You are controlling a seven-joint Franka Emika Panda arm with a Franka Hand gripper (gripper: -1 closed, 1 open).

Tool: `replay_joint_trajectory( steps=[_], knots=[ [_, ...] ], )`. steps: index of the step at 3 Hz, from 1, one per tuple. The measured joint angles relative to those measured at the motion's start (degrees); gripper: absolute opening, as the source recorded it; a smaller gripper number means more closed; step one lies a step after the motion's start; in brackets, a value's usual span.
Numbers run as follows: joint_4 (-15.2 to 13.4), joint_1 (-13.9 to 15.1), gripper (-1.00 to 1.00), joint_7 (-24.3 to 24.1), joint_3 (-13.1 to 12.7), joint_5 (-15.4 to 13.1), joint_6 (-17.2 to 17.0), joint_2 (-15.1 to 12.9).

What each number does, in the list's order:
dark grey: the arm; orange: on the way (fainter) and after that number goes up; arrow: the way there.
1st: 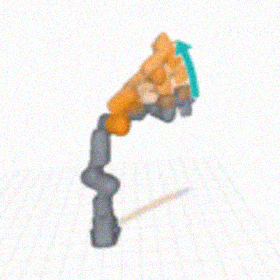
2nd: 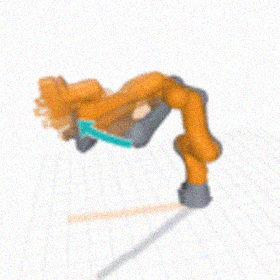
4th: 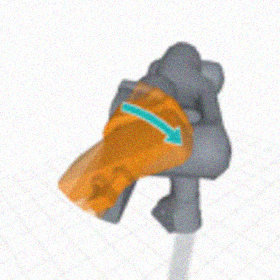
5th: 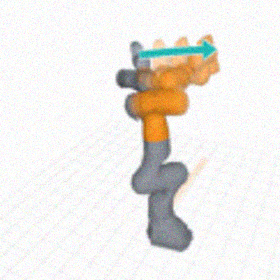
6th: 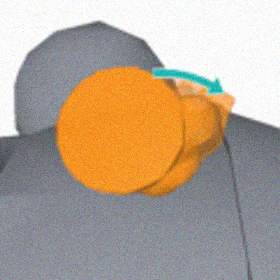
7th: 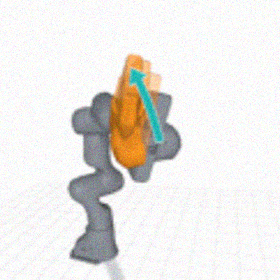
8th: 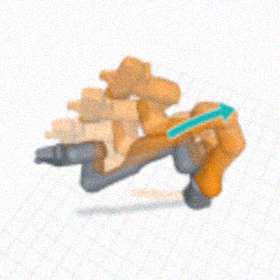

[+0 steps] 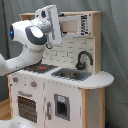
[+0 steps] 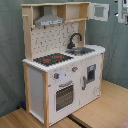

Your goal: Play with the kitchen

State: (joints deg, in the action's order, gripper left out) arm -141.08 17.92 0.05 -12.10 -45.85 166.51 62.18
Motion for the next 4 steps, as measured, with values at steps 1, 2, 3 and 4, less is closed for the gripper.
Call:
replay_joint_trajectory(
  steps=[1, 2, 3, 4],
  knots=[
    [1.5, 2.3, 1.00, -2.2, -1.3, 0.0, 0.9, -4.5],
    [1.1, 4.5, 1.00, -5.3, -3.5, 0.0, 1.6, -7.3],
    [1.1, 4.5, -1.00, -5.6, -3.8, 0.0, 1.6, -7.3],
    [1.1, 4.6, -1.00, -5.8, -4.2, 0.0, 1.6, -7.3]
  ],
)
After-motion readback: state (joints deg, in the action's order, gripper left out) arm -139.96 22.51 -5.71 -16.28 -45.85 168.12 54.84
